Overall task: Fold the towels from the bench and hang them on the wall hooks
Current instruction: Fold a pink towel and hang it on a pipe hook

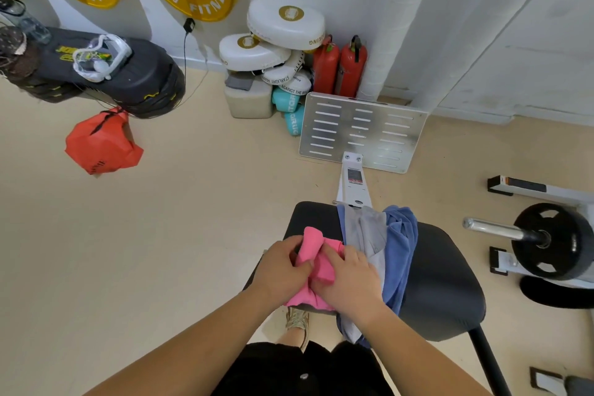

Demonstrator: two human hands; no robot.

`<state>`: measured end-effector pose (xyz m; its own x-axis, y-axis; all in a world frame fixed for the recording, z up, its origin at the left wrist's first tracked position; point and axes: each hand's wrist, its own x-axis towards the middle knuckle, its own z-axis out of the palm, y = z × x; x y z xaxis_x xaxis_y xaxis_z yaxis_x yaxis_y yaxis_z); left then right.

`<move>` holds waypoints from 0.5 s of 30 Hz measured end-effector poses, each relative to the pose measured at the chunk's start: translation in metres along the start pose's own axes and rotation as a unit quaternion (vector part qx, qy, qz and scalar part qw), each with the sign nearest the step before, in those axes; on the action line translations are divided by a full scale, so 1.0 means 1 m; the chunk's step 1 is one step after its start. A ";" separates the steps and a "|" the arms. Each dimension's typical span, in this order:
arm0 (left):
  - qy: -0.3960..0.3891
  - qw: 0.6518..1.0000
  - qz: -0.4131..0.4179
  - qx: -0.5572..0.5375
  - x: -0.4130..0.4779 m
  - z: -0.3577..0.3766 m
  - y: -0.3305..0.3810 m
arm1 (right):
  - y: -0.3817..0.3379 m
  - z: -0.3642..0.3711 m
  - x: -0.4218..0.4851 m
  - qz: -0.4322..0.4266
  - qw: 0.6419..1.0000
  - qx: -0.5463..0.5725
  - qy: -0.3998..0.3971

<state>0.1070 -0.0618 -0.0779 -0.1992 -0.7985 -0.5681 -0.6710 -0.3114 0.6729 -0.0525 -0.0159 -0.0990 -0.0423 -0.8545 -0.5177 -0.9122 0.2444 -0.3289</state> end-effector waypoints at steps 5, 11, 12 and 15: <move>0.016 0.998 0.025 0.061 0.001 0.025 0.013 | 0.027 -0.021 -0.008 -0.022 0.975 0.211 -0.062; -0.016 0.991 0.039 0.127 0.002 0.060 0.029 | 0.043 -0.028 -0.019 0.019 0.955 0.278 -0.104; -0.027 0.988 0.039 0.144 0.003 0.061 0.027 | 0.043 -0.030 -0.019 0.028 0.952 0.287 -0.108; 0.001 0.988 0.003 0.154 0.008 0.052 0.020 | 0.044 -0.031 -0.017 0.040 0.954 0.277 -0.110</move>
<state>0.0546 -0.0471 -0.0937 -0.2023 -0.8013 -0.5630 -0.8549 -0.1360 0.5006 -0.1041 -0.0049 -0.0802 0.0399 -0.7209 -0.6919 -0.5515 0.5616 -0.6169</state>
